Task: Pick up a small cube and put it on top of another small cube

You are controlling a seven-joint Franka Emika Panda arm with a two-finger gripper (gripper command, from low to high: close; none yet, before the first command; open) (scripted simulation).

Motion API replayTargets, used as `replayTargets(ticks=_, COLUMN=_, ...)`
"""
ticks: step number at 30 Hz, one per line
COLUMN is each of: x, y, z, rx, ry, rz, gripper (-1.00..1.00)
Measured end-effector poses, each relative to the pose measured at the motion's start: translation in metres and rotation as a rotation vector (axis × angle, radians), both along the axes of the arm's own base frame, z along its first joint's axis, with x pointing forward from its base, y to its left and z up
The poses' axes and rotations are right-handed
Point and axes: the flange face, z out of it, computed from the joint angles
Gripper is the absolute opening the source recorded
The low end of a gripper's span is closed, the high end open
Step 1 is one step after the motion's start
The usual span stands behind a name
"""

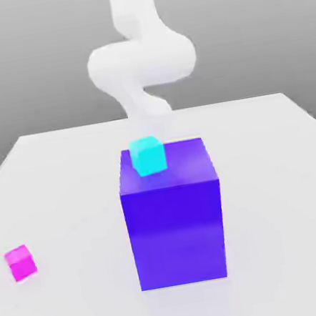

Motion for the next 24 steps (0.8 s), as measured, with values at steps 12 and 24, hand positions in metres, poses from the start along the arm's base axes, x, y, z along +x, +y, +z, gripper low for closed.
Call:
replayTargets(ticks=12, x=0.033, y=-0.189, z=-0.247, rx=0.148, ry=0.35, rz=-0.439, gripper=0.0)
replayTargets(ticks=24, x=-0.106, y=-0.293, z=-0.477, rx=0.363, ry=0.639, rz=-0.844, gripper=0.0)
